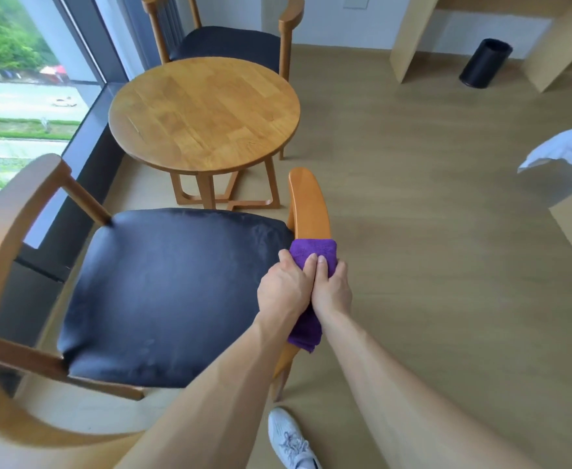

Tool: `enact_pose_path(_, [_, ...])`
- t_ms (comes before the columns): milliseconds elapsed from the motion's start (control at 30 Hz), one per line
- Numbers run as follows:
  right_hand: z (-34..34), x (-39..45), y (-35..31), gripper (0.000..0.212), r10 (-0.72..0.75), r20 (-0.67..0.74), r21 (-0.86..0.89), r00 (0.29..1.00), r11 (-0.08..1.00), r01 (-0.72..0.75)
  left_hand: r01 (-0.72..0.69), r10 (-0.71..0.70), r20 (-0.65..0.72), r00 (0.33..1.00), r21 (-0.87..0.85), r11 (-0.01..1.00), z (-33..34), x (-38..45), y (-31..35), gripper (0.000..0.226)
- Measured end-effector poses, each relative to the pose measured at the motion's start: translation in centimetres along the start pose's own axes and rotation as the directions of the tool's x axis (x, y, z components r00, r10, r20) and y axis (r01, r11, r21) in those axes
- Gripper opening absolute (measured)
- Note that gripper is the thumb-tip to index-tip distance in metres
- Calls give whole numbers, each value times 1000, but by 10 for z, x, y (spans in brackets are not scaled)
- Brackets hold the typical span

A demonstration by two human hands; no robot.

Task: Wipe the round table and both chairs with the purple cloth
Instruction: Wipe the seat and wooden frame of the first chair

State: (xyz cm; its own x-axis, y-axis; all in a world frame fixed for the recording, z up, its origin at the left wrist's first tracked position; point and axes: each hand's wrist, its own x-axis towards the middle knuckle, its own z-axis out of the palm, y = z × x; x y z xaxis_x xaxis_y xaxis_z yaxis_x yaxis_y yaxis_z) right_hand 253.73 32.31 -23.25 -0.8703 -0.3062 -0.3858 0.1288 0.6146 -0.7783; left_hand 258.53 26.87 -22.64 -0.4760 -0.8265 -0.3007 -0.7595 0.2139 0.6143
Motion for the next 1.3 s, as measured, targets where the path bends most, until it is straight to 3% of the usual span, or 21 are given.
enact_pose_path(167, [11, -65, 28, 46, 74, -31, 175, 997, 982, -67, -60, 52, 106, 993, 71, 996, -15, -49, -35, 54])
enact_pose_path(267, [23, -103, 42, 46, 112, -56, 272, 992, 958, -92, -204, 175, 182, 968, 159, 966, -30, -76, -58, 43])
enact_pose_path(467, [39, -146, 51, 35, 64, -160, 294, 985, 956, -14, -354, 248, 321, 914, 332, 875, -53, -101, -83, 42])
enact_pose_path(567, [44, -149, 53, 35, 75, -177, 283, 981, 959, -22, -404, 286, 350, 892, 331, 853, -52, -98, -91, 35])
enact_pose_path(767, [43, -142, 50, 31, 90, -201, 259, 975, 965, -35, -366, 262, 366, 893, 253, 896, -42, -85, -94, 47])
enact_pose_path(933, [29, -108, 39, 21, 46, -158, 187, 986, 982, -16, -121, 100, 347, 932, 38, 992, -33, -67, -68, 47])
enact_pose_path(1300, [5, 11, -7, 17, -155, -39, -84, 987, 985, 152, 14, 6, 123, 992, -163, 987, -8, 12, 1, 43])
